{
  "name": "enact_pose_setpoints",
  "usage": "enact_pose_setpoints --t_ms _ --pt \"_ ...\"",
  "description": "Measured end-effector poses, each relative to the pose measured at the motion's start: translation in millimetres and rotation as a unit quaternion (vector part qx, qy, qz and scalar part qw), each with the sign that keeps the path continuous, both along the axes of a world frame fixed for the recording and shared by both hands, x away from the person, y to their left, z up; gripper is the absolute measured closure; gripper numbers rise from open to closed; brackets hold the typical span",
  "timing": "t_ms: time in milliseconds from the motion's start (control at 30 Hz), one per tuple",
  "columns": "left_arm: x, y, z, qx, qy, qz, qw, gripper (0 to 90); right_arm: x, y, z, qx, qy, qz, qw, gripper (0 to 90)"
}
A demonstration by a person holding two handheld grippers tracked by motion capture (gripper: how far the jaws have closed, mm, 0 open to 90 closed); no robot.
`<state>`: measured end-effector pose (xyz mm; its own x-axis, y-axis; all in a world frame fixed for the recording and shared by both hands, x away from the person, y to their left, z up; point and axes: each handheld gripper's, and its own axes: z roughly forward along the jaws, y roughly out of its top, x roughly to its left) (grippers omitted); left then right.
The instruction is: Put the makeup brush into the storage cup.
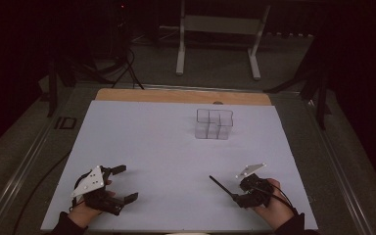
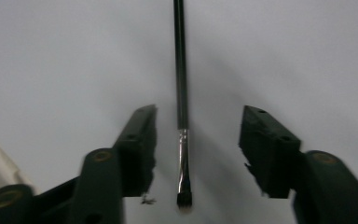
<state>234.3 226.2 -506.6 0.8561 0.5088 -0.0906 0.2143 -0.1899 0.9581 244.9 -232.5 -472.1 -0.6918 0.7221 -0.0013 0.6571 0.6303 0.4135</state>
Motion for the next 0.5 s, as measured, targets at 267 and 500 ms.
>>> enact_pose_setpoints --t_ms 267,500 --pt "0.2 -0.1 -0.1 0.001 0.001 0.0 1.0 0.9 4.5 7.7 -7.3 -0.027 0.035 0.012 0.9989 56.7" --pt "0.5 0.1 -0.1 0.0 0.001 0.003 1.0 0.9 8.9 11.7 -12.9 -0.04 0.055 0.011 0.9976 65.8"
